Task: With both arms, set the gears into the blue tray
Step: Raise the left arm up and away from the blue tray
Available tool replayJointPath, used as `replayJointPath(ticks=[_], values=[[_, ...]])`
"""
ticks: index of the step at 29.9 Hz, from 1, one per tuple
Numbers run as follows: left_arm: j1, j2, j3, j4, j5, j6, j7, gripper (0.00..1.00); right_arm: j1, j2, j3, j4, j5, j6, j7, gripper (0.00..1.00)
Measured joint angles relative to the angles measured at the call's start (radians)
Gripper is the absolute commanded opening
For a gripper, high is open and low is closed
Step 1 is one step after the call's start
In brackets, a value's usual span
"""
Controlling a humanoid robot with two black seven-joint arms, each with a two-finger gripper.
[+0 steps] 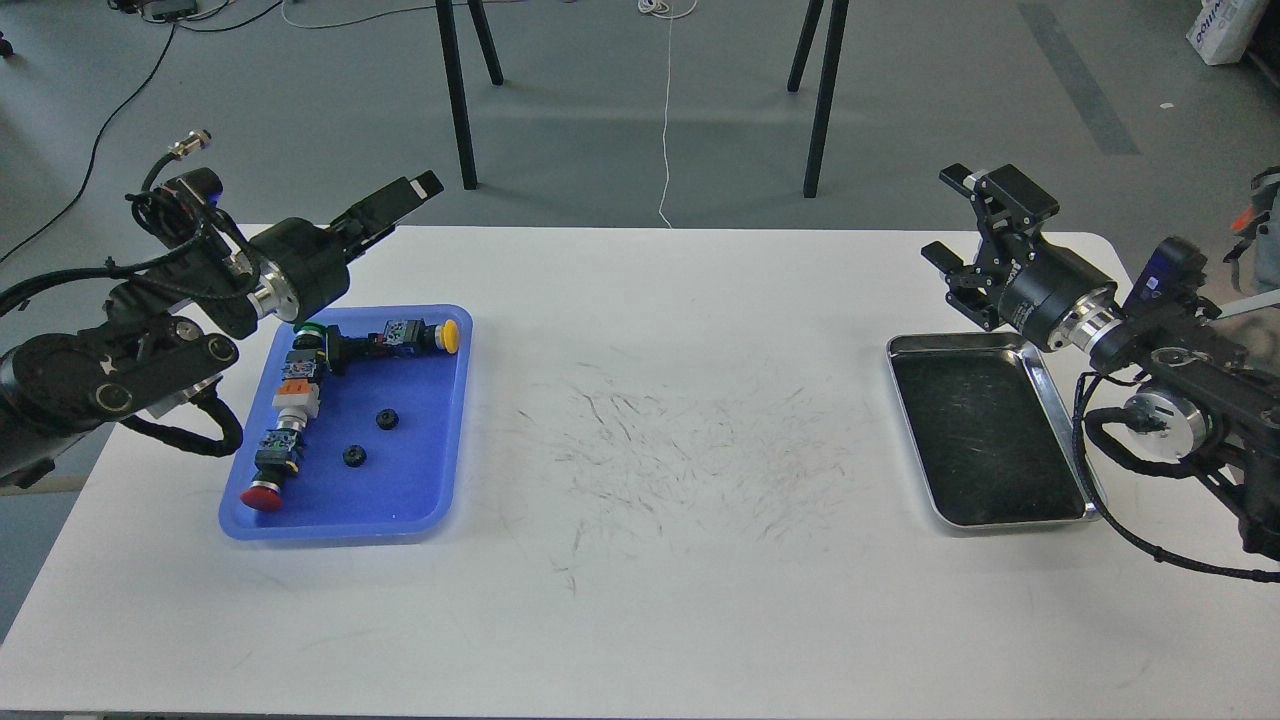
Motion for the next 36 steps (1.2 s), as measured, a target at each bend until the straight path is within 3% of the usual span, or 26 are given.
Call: replayJointPath(ticks=[8,20,27,36], values=[[0.048,-0.059,-0.169,0.003,-0.235,-0.052,0.000,1.00,-0.051,0.003,0.044,-0.003,0.054,-0.054,0.000,0.99],[0.197,-0.223,-0.478,0.073,-0.290,-0.088,0.000,1.00,-0.100,0.030,0.037,-0.003,0.275,-0.193,0.000,0.99],[0.236,-0.283,-0.621,0.087,-0.327,-0.088,0.000,1.00,-0.109,0.067,0.047,-0.009,0.306,-0.214,0.000,0.99],[0.259,-0.292,-0.693,0.091,-0.398,-0.113,0.000,1.00,-0.114,0.074,0.084,-0.014,0.435,-0.217,0.000,0.99]])
